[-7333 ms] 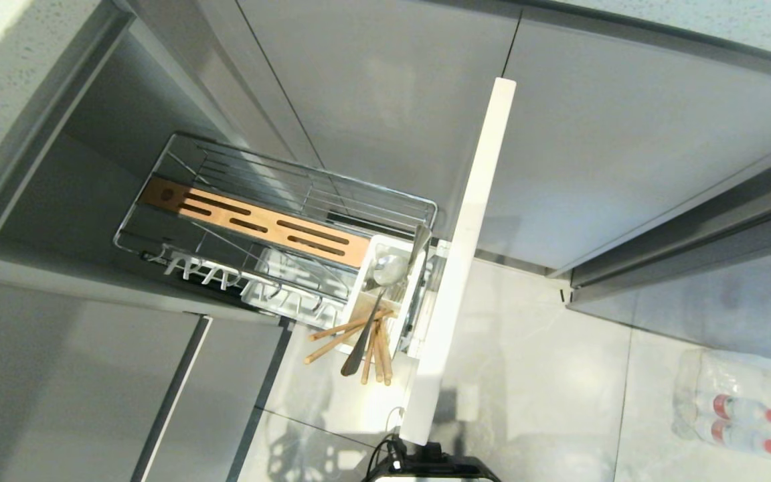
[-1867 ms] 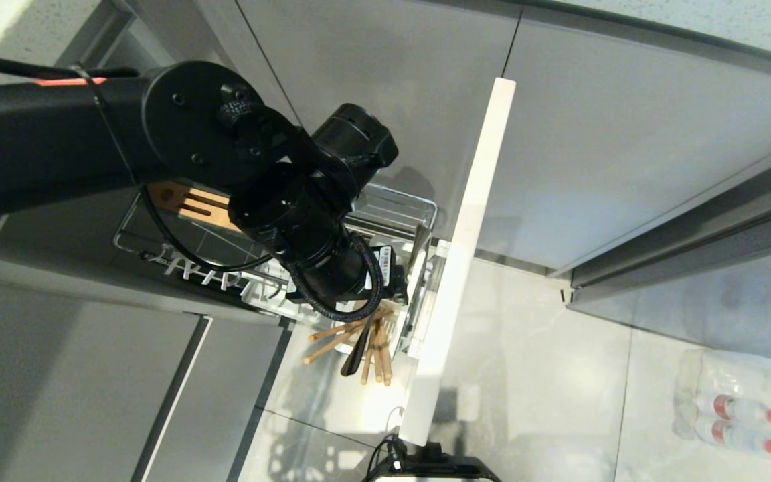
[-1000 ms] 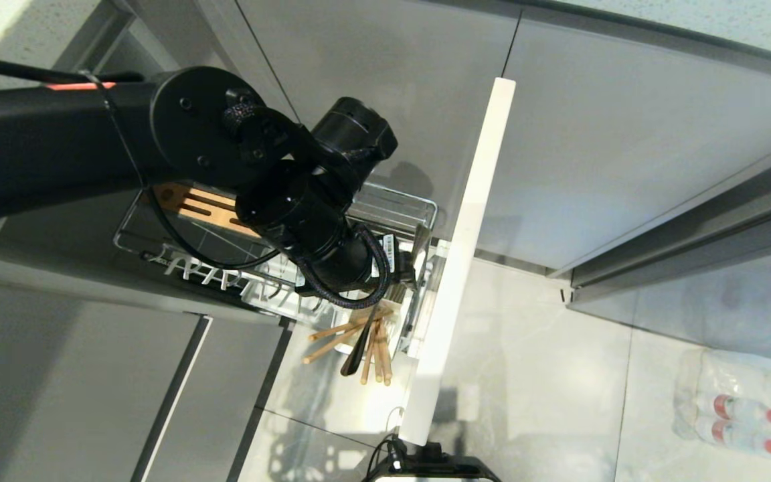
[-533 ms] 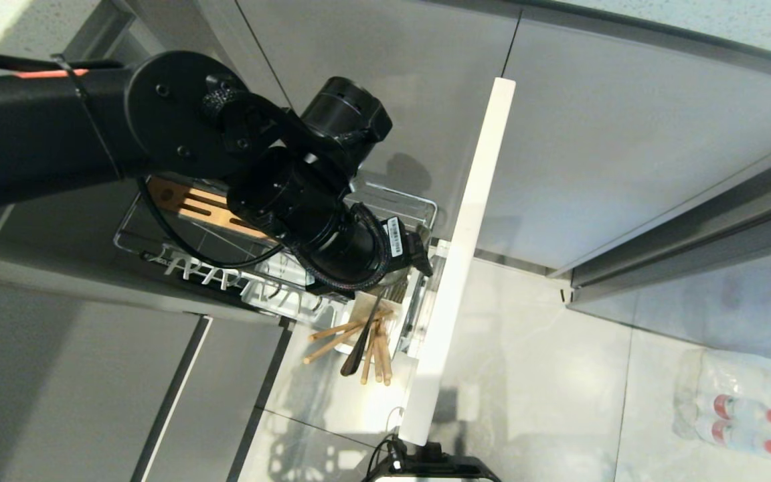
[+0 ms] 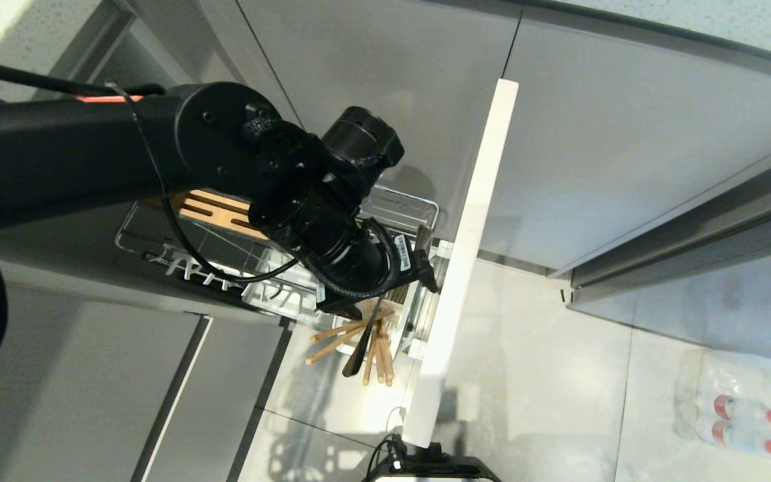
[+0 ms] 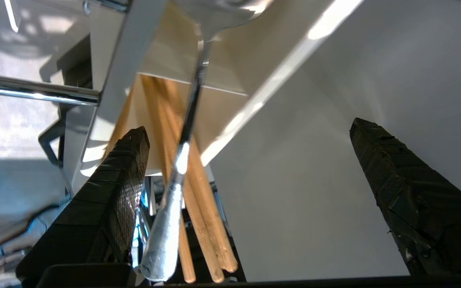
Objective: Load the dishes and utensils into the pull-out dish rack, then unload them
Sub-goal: Take the spoon out of the cupboard
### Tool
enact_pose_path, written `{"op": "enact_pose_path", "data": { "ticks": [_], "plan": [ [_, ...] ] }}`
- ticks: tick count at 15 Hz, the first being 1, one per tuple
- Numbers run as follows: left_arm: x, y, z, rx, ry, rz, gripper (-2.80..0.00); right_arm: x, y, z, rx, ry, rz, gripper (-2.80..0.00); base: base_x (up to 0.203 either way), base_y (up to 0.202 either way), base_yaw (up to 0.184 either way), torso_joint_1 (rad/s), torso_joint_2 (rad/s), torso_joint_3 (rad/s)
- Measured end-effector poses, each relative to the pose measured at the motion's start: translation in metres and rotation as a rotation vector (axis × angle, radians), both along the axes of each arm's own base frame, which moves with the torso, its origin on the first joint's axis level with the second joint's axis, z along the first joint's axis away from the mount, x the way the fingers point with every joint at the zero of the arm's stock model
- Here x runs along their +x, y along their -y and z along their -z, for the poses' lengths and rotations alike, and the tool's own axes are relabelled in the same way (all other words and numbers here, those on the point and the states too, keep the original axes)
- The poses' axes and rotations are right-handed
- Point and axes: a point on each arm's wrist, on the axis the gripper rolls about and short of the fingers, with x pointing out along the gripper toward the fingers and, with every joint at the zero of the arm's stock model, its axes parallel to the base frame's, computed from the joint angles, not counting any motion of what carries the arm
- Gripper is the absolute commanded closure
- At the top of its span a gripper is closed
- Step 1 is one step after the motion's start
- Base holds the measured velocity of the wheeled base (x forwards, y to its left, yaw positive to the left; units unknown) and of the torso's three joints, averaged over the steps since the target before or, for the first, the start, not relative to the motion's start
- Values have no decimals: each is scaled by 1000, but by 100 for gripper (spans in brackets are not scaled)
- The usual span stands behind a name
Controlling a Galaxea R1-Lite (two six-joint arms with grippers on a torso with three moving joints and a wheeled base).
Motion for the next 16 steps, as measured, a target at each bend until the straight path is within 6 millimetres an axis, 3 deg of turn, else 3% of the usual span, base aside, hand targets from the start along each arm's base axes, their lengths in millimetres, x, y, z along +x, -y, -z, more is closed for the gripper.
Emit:
{"op": "enact_pose_path", "data": {
  "ticks": [4,16],
  "plan": [
    [4,-3,5,17,-25,-14,-280,0,0,0,0,0,0,0,0,0,0,0,0,0],
    [6,-18,-4,10,-17,-50,-280,0,0,0,0,0,0,0,0,0,0,0,0,0]
  ]
}}
